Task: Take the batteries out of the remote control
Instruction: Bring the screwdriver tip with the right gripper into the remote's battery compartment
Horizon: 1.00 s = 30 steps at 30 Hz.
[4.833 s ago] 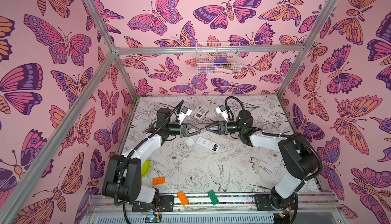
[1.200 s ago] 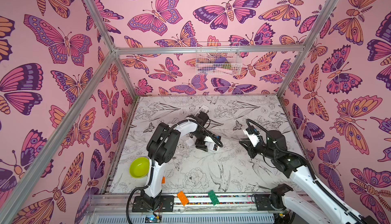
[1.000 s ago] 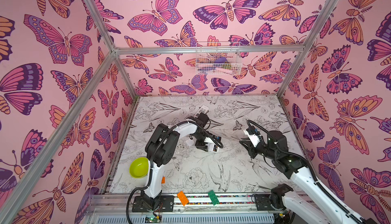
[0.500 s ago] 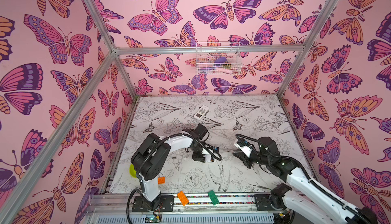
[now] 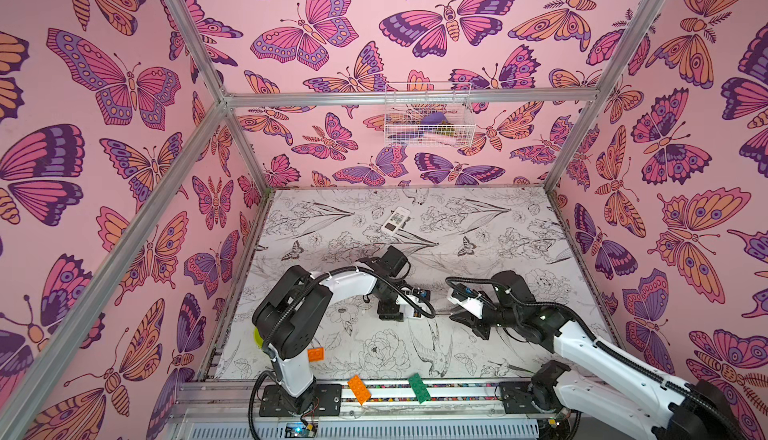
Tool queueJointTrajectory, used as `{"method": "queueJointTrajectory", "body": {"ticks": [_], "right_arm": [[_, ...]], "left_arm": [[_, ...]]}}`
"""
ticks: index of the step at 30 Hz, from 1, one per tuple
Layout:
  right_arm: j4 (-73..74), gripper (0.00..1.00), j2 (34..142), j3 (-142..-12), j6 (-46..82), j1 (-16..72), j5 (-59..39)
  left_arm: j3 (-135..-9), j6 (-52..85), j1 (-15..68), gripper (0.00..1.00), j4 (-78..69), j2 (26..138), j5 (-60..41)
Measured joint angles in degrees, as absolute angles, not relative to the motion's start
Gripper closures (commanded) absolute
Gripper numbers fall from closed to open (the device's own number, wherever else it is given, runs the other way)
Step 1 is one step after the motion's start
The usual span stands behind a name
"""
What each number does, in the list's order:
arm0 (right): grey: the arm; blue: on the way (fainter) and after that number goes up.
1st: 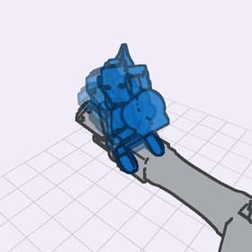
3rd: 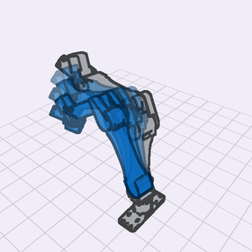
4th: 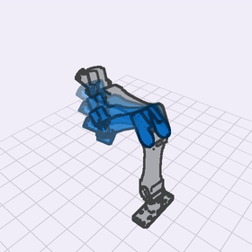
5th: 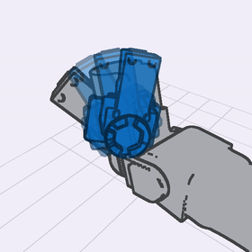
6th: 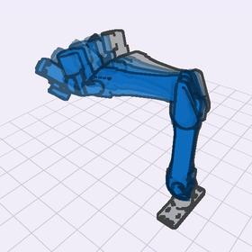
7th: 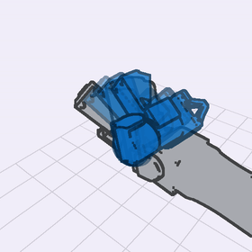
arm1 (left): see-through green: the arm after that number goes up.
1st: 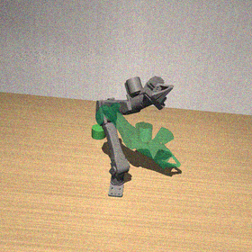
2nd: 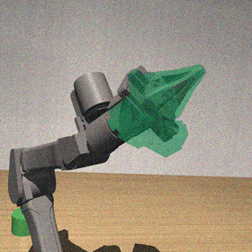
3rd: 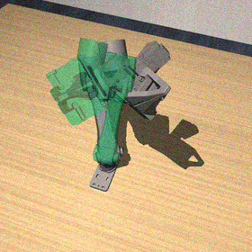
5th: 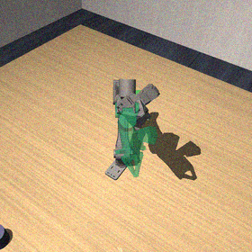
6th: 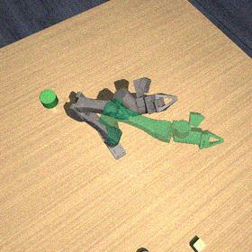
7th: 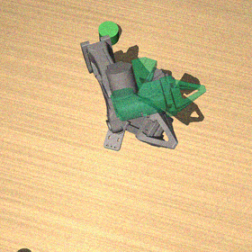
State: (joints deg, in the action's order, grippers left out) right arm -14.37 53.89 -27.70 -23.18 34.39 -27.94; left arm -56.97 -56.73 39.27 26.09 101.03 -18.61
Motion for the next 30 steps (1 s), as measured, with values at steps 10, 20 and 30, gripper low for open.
{"method": "queueJointTrajectory", "body": {"ticks": [10, 20, 30], "right_arm": [[-16.12, 1.0, 60.69, -32.58, -25.12, 35.22, -28.34], [-17.19, 1.0, 68.01, -36.64, -27.66, 36.71, -28.34], [-16.99, 1.0, 73.67, -40.88, -26.13, 36.88, -27.94]], "left_arm": [[-54.06, -57.69, 36.01, 0.37, 25.58, 99.07, -20.4], [-53.04, -58.15, 34.87, 0.46, 24.8, 98.5, -21.47], [-51.48, -59.0, 34.3, 0.54, 23.86, 97.21, -21.65]]}}
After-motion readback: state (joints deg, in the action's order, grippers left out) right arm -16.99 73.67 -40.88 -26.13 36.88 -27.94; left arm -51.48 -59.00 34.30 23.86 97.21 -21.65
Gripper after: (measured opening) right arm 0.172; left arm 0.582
